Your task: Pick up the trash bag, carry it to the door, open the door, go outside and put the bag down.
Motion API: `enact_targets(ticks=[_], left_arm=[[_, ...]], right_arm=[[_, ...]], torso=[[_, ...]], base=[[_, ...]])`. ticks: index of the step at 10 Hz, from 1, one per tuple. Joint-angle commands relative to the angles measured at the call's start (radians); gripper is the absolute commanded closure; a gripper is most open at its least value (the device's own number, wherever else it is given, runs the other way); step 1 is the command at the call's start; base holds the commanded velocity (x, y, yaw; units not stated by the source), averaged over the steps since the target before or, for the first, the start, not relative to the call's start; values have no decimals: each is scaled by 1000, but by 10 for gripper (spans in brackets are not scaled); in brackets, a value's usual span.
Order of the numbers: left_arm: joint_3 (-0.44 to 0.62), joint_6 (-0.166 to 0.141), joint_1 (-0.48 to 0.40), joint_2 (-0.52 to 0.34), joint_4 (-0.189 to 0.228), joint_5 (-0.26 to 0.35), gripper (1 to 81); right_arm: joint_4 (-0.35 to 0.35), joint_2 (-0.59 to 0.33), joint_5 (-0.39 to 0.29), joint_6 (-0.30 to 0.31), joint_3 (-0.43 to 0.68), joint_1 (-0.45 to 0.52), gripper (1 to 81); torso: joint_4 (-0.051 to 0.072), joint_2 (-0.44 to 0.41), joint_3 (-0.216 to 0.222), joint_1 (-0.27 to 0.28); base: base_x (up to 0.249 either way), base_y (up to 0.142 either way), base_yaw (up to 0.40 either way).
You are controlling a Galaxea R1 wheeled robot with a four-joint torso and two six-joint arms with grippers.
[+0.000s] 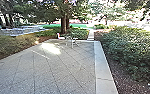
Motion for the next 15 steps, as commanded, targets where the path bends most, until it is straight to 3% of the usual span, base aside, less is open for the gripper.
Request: enact_targets(ticks=[1, 5, 6, 8, 12, 13, 15], left_arm=[[83, -1, -64, -61, -10, 79, 811], [241, -6, -144, -201, -80, 83, 811], [276, -9, -173, -234, -95, 91, 811], [311, -10, -240, -285, -143, 150, 811], [301, -13, -392, -323, -218, 262, 811], [301, -13, -432, -328, -236, 290, 811], [281, -23, -515, -326, -261, 362, 811]], right_arm=[[-23, -85, -61, -5, 183, 25, 10], [-22, -103, -61, -5, 198, 27, 10], [-22, -102, -63, -5, 198, 30, 10], [-22, -102, -65, -5, 198, 31, 10], [-23, -103, -65, -5, 195, 33, 10], [-22, -100, -65, -5, 190, 33, 10], [-17, -98, -63, -3, 183, 30, 10]], torso=[[0, 0, 0, 0], [0, 0, 0, 0], [0, 0, -77, 0], [0, 0, -115, 0], [0, 0, -246, 0], [0, 1, -188, 0], [0, 1, -233, 1]], base=[[0, 0, 0], [0, 0, 0], [0, 0, 0], [0, 0, 0], [0, 0, 0], [0, 0, 0], [0, 0, 0]])
